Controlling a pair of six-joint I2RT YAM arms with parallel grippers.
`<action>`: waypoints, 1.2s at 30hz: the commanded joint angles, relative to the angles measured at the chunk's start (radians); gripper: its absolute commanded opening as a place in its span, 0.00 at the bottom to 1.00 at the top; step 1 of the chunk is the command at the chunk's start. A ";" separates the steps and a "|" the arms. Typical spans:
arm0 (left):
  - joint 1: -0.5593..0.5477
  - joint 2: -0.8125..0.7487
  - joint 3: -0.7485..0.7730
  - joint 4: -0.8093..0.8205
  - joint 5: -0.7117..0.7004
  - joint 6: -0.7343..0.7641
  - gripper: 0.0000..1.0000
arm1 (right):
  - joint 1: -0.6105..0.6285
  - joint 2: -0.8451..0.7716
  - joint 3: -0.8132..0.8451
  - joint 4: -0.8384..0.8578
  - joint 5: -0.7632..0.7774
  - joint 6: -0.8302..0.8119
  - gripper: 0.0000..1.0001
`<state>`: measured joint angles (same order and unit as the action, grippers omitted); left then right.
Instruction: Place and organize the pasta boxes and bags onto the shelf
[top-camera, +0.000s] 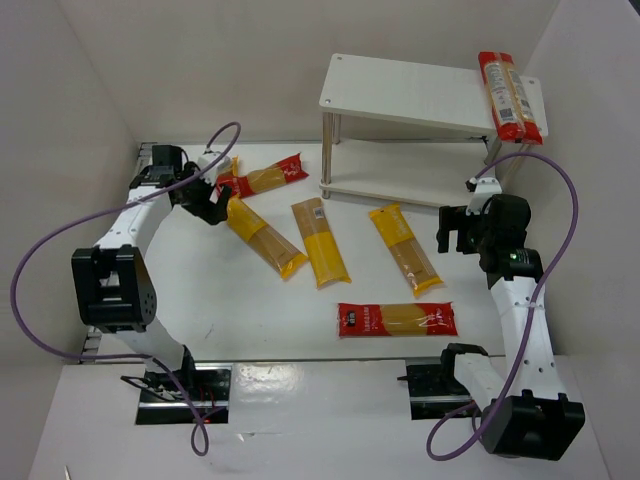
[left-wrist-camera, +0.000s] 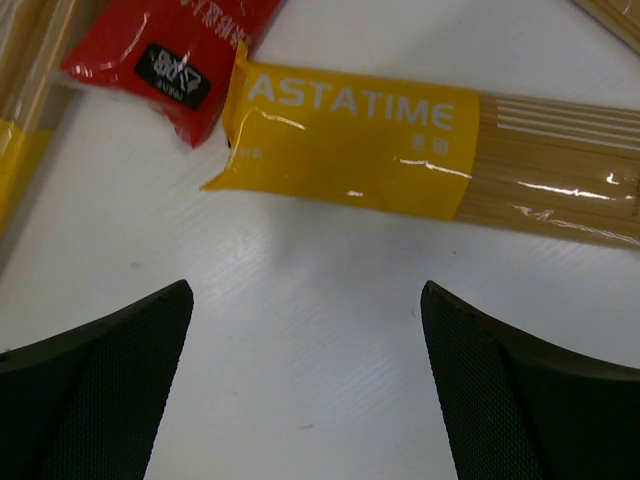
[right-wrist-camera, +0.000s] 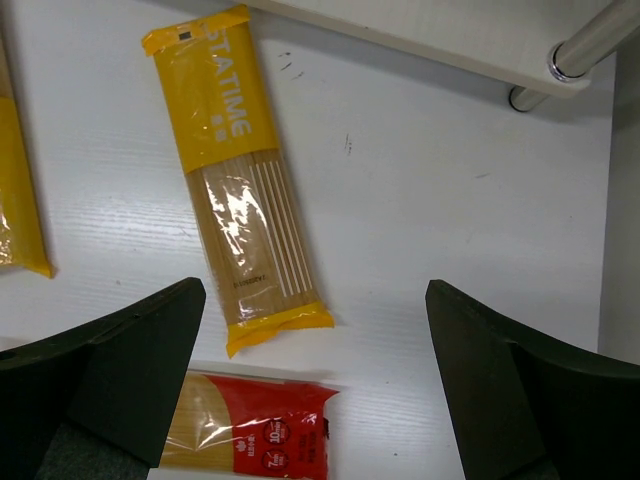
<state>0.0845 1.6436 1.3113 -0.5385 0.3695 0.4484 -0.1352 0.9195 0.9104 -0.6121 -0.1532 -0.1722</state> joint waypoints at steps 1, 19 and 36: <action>-0.023 0.070 0.083 0.055 0.005 0.122 1.00 | 0.005 -0.019 0.002 0.046 -0.023 -0.012 1.00; -0.072 0.326 0.252 0.187 -0.038 0.375 0.95 | -0.101 -0.042 -0.007 0.046 -0.088 -0.043 1.00; -0.072 0.495 0.381 0.238 -0.079 0.403 0.82 | -0.150 -0.042 -0.007 0.035 -0.151 -0.070 1.00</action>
<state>0.0139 2.1117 1.6466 -0.3351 0.2935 0.8387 -0.2775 0.8936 0.9081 -0.6128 -0.2832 -0.2298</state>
